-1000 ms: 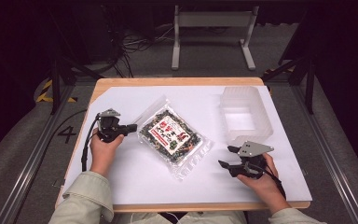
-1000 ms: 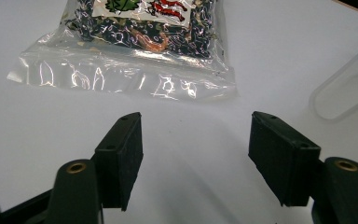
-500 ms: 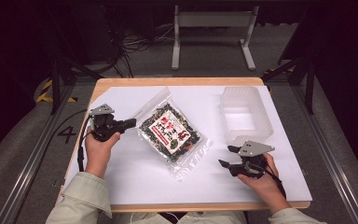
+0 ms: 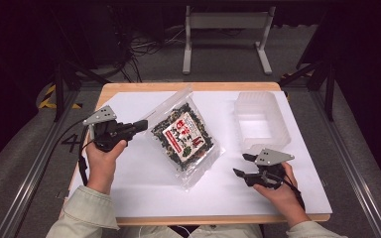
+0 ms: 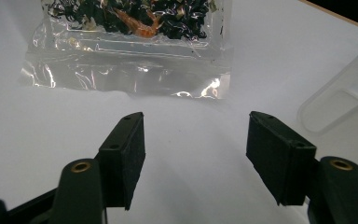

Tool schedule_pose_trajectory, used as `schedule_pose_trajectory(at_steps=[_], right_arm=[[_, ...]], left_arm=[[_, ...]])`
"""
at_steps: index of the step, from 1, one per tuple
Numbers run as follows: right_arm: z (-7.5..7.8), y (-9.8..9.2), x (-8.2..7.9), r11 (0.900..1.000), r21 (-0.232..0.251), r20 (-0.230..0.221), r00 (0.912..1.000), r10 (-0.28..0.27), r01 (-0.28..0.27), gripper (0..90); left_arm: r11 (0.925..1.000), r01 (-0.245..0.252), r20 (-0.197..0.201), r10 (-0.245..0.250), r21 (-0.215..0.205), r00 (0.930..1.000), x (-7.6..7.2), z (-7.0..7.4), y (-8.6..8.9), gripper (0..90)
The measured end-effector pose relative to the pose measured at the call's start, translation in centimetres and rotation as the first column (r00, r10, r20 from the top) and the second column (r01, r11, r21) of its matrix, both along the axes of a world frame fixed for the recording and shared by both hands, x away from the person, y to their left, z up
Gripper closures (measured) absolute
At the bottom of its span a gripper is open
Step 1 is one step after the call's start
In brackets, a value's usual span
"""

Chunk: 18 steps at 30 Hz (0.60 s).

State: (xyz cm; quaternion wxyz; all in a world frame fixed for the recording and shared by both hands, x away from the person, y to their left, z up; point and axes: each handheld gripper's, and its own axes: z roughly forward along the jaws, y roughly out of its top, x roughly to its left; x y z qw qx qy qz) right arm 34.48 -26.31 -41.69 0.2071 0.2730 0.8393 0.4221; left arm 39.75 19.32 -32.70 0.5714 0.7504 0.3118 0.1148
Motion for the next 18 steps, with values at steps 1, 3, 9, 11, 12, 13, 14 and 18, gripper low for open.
schedule_pose_trajectory(at_steps=[1, 3, 9, 11, 12, 13, 14, 18], right_arm=[[0.1, 0.0, 0.0, 1.000, 0.001, 0.003, 1.0000, -0.001, 0.001, 36.8], [0.2, 0.0, 0.0, 1.000, 0.006, 0.006, 1.0000, 0.000, 0.000, 36.8], [0.4, 0.1, 0.2, 1.000, 0.016, 0.008, 1.0000, -0.001, 0.000, 36.8], [0.6, 0.2, 0.2, 1.000, 0.023, 0.014, 0.9999, 0.002, -0.002, 36.8], [0.7, 0.2, 0.3, 1.000, 0.025, 0.017, 0.9999, 0.004, -0.004, 36.8], [0.9, 0.3, 0.3, 1.000, 0.027, 0.021, 0.9998, 0.006, -0.006, 36.8], [1.0, 0.4, 0.3, 1.000, 0.028, 0.023, 0.9997, 0.007, -0.008, 36.7], [1.8, 0.8, 0.8, 0.999, 0.047, 0.041, 0.9991, 0.013, -0.015, 35.7]], left_arm=[[1.0000, 0.007, 0.012, -0.007, -0.002, 0.9999, -0.2, 0.3, -0.1, 89.8], [0.9998, 0.014, 0.026, -0.014, -0.016, 0.9996, -0.6, 0.7, -0.2, 89.8], [0.9992, 0.020, 0.063, -0.018, -0.034, 0.9979, -1.6, 1.9, -0.2, 89.8], [0.9990, 0.023, 0.075, -0.020, -0.038, 0.9970, -1.8, 2.1, -0.2, 89.8], [0.9990, 0.023, 0.082, -0.020, -0.039, 0.9965, -1.9, 2.3, -0.2, 89.8], [0.9987, 0.027, 0.084, -0.024, -0.042, 0.9961, -2.0, 2.4, -0.2, 89.8], [0.9986, 0.032, 0.089, -0.028, -0.041, 0.9956, -2.2, 2.6, -0.3, 89.8], [0.9981, 0.042, 0.114, -0.037, -0.045, 0.9928, -2.7, 3.1, -0.5, 89.8]])
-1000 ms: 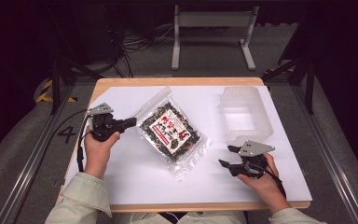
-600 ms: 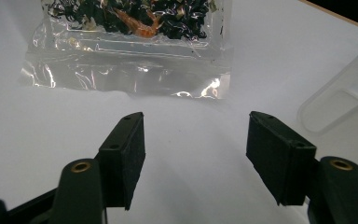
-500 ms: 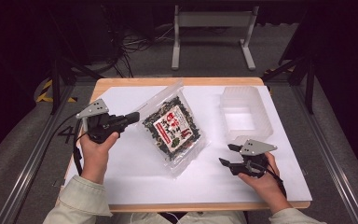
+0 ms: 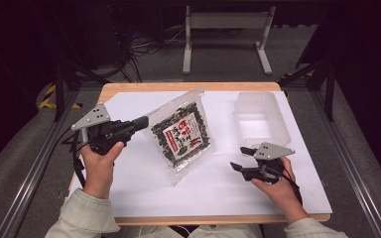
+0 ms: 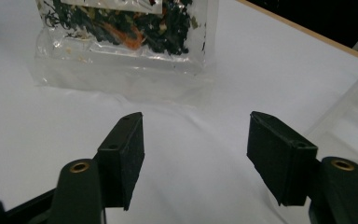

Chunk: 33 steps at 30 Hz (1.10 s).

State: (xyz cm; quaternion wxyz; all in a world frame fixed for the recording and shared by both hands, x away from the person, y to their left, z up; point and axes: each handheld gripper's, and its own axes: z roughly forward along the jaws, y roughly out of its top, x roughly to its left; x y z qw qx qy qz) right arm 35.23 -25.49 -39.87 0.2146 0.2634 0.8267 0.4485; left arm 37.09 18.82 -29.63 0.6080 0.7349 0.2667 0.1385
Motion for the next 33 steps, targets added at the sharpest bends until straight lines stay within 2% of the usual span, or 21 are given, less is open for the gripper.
schedule_pose_trajectory(at_steps=[4, 9, 12, 20, 28, 33], right_arm=[[1.1, 0.6, 0.3, 1.000, 0.021, 0.028, 0.9995, 0.016, -0.016, 34.7], [2.9, 1.6, 0.8, 0.996, 0.072, 0.055, 0.9975, 0.043, -0.047, 33.2], [3.6, 2.0, 1.0, 0.994, 0.090, 0.068, 0.9963, 0.053, -0.059, 32.6], [5.8, 4.0, 1.9, 0.983, 0.148, 0.106, 0.9896, 0.097, -0.112, 28.5], [6.8, 5.5, 2.6, 0.972, 0.181, 0.103, 0.9854, 0.136, -0.153, 20.2], [6.9, 6.2, 3.0, 0.967, 0.190, 0.103, 0.9833, 0.150, -0.167, 18.8]], left_arm=[[1.0000, 0.004, 0.025, -0.004, 0.002, 0.9997, -0.5, 0.6, 0.0, 89.8], [1.0000, 0.007, 0.051, -0.007, -0.001, 0.9987, -1.1, 1.1, 0.0, 89.8], [1.0000, 0.010, 0.057, -0.010, 0.000, 0.9983, -1.3, 1.3, 0.0, 89.8], [0.9995, 0.032, 0.080, -0.032, 0.003, 0.9963, -1.9, 1.8, 0.0, 89.8], [0.9986, 0.053, 0.083, -0.053, 0.003, 0.9952, -2.1, 1.9, -0.2, 89.7], [0.9973, 0.073, 0.098, -0.073, 0.000, 0.9925, -2.5, 2.3, -0.5, 89.8]])
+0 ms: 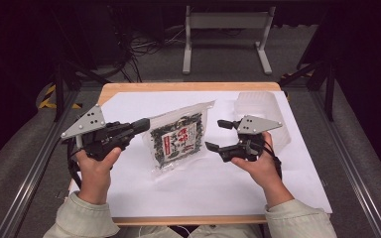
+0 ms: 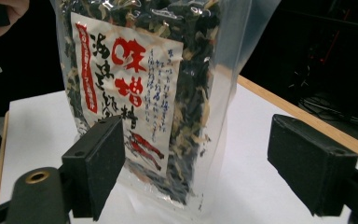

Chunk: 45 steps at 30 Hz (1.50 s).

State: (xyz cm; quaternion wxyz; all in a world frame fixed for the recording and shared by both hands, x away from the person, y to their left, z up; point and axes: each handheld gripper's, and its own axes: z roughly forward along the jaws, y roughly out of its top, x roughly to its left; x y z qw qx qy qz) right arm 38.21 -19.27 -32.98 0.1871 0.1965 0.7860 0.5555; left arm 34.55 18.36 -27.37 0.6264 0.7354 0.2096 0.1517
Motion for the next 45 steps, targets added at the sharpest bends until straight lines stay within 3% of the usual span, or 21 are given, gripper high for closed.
schedule_pose_trajectory(at_steps=[11, 19, 23, 28, 30, 33, 45], right_arm=[[-0.4, 1.5, 0.7, 0.995, 0.071, 0.001, 0.9972, 0.075, -0.075, 17.3], [-0.9, 2.8, 0.6, 0.985, 0.046, 0.005, 0.9858, 0.168, -0.168, 21.4], [-1.0, 3.3, 0.4, 0.975, 0.056, 0.003, 0.9761, 0.217, -0.217, 24.9], [-0.9, 3.3, 0.3, 0.971, 0.048, 0.000, 0.9723, 0.234, -0.233, 36.6], [-0.8, 3.1, 0.2, 0.968, 0.036, -0.010, 0.9688, 0.248, -0.247, 49.4], [-0.6, 2.9, 0.1, 0.963, 0.027, -0.021, 0.9632, 0.268, -0.267, 60.6], [-0.1, 2.9, -0.6, 0.944, -0.033, -0.028, 0.9448, 0.326, -0.327, 75.4]], left_arm=[[0.9981, 0.061, 0.004, -0.061, -0.009, 0.9982, -0.7, 0.3, -0.6, 89.8], [0.9963, 0.085, 0.002, -0.085, -0.016, 0.9964, -0.9, 0.1, -1.0, 89.7], [0.9962, 0.086, 0.024, -0.086, -0.013, 0.9960, -1.2, 0.2, -1.1, 89.7], [0.9963, 0.084, 0.023, -0.084, -0.019, 0.9962, -1.0, 0.1, -0.9, 89.7], [0.9967, 0.079, 0.021, -0.078, -0.017, 0.9967, -1.0, 0.1, -0.9, 89.7], [0.9971, 0.075, 0.022, -0.074, -0.017, 0.9970, -0.9, 0.1, -0.8, 89.7], [0.9985, 0.048, 0.006, -0.048, -0.024, 0.9988, -0.5, -0.2, -0.4, 89.5]])
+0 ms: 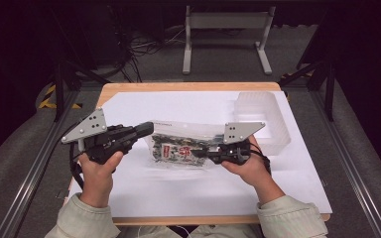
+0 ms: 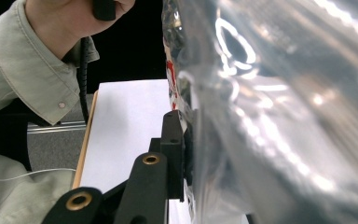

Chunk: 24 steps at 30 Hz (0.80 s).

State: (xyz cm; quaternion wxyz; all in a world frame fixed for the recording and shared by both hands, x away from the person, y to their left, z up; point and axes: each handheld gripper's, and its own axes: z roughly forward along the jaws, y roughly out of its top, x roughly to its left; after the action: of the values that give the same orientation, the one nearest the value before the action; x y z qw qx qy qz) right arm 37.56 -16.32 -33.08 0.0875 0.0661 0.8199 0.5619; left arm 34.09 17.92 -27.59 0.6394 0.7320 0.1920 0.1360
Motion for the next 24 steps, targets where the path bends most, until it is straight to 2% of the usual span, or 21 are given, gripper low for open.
schedule_pose_trajectory(at_steps=[5, 8, 12, 15, 20, 24], right_arm=[[0.2, 0.0, 0.0, 1.000, -0.005, -0.001, 1.0000, 0.005, -0.005, 75.8], [0.1, 0.0, 0.0, 1.000, -0.009, -0.009, 0.9999, 0.006, -0.006, 75.9], [0.2, -0.1, 0.0, 1.000, -0.013, -0.014, 0.9999, -0.001, 0.001, 76.0], [0.2, -0.3, 0.0, 1.000, -0.010, -0.020, 0.9997, -0.011, 0.011, 76.1], [0.6, -0.9, 0.1, 1.000, -0.002, -0.026, 0.9992, -0.028, 0.028, 76.1], [1.2, -1.5, 0.2, 0.999, 0.002, -0.036, 0.9982, -0.048, 0.048, 76.0]], left_arm=[[1.0000, -0.002, -0.012, 0.002, 0.000, 0.9999, 0.2, -0.1, 0.1, 88.7], [1.0000, 0.003, -0.022, -0.003, 0.005, 0.9997, 0.5, -0.1, 0.3, 85.3], [0.9998, 0.003, -0.039, -0.003, 0.017, 0.9992, 0.8, -0.3, 0.2, 74.3], [0.9992, -0.011, -0.039, 0.013, 0.038, 0.9991, 1.0, -0.3, 0.0, 60.9], [0.9991, -0.021, -0.057, 0.024, 0.037, 0.9981, 1.4, -0.6, 0.5, 46.2], [0.9973, -0.055, -0.067, 0.058, 0.049, 0.9960, 1.7, -1.2, 0.6, 42.4]])
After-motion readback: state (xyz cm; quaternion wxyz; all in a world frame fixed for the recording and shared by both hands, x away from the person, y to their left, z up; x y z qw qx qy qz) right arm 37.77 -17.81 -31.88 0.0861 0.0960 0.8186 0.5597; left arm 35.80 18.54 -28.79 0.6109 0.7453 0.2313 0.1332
